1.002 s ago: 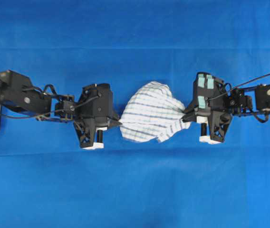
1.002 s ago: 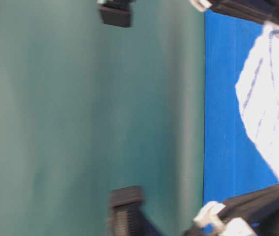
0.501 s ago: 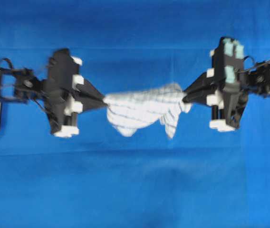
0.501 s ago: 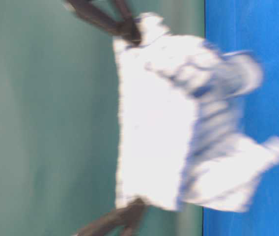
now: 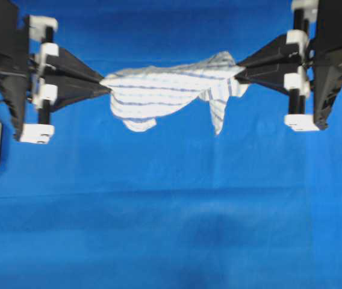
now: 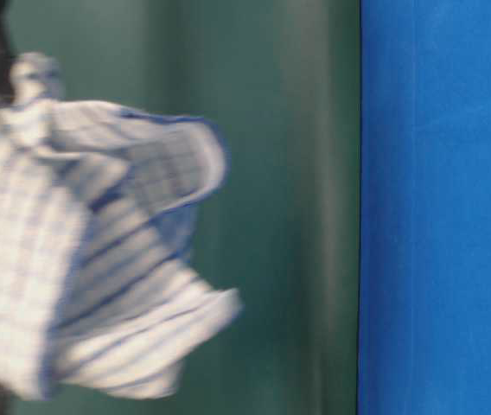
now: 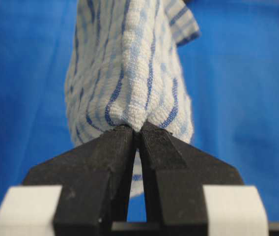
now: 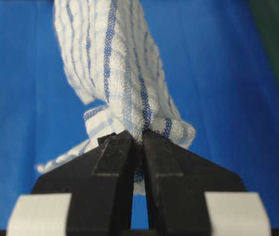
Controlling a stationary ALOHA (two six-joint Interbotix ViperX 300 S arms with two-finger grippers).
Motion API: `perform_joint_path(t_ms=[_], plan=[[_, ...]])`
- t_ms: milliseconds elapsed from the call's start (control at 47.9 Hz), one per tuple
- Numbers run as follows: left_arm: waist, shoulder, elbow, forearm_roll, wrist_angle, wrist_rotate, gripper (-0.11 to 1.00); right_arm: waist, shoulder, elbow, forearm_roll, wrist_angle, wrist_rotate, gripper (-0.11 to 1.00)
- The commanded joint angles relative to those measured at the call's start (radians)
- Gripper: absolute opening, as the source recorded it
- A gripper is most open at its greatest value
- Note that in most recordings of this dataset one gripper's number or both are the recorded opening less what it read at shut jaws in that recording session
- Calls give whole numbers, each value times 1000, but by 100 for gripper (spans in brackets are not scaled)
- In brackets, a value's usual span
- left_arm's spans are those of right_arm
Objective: Lift the towel with both arms.
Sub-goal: 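Raise the towel, then open both grippers and release it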
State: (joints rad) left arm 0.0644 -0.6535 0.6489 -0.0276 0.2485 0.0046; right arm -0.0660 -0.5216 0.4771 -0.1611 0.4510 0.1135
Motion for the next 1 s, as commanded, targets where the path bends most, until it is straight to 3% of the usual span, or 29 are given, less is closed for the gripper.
perform_joint_path(t_ms=[0, 209, 376, 689, 773, 835, 981], plan=[[5, -20, -74, 5, 40, 0, 2, -3, -15, -74, -14, 25, -2, 5], [12, -21, -167, 6, 114, 32, 2, -3, -15, -155, -20, 74, -5, 5], [14, -8, -173, 6, 112, 75, 2, -2, -9, -156, -20, 87, -9, 6], [15, 20, -184, 6, 100, 74, 4, -3, -3, -160, -21, 100, -26, 6], [15, 17, -181, 6, 84, 69, 18, -3, -3, -160, -21, 101, -25, 6], [15, 12, -179, 6, 71, 69, 37, -3, -3, -160, -20, 100, -23, 8], [17, 2, -173, 6, 63, 69, 79, -20, -2, -153, -23, 100, -18, 51]])
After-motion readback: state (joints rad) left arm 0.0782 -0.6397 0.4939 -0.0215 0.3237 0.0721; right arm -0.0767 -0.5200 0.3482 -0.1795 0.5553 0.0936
